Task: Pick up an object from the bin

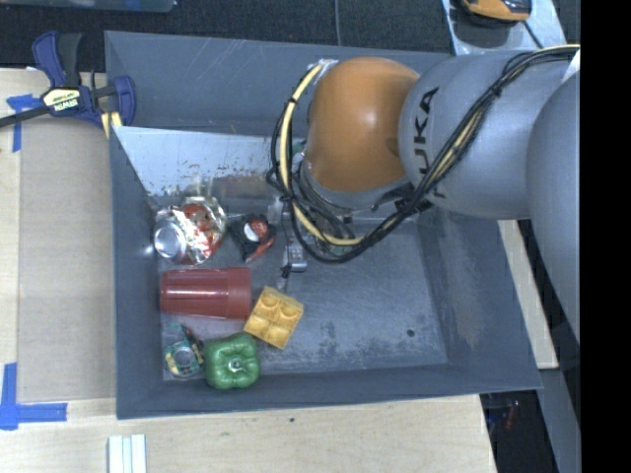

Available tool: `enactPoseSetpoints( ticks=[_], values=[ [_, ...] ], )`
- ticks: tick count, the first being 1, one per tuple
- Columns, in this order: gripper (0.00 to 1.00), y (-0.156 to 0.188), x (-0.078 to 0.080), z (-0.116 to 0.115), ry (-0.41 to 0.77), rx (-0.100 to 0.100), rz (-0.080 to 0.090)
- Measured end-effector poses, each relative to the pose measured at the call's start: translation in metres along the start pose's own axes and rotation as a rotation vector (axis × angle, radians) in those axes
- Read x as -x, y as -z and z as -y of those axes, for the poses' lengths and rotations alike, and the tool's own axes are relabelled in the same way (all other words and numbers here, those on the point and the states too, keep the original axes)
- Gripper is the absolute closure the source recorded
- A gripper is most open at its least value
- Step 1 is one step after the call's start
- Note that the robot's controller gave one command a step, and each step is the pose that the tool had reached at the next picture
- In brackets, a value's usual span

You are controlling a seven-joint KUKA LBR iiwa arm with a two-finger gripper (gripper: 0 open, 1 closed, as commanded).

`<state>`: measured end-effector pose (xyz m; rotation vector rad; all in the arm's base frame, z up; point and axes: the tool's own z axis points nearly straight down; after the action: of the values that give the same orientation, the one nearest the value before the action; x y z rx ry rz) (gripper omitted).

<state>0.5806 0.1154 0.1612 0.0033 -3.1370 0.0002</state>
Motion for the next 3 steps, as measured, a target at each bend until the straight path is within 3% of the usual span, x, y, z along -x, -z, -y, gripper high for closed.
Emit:
enactPoseSetpoints(
  ticks=[1, 2, 3],
  values=[
    [0.0, 0.005, 0.002, 0.0, -0.002, 0.001, 0.008],
    [0.0, -0.096, -0.016, -0.094, 0.004, -0.002, 0.002],
    [0.0, -0.079, -0.013, -0.095, 0.092, -0.004, 0.018]
  ],
)
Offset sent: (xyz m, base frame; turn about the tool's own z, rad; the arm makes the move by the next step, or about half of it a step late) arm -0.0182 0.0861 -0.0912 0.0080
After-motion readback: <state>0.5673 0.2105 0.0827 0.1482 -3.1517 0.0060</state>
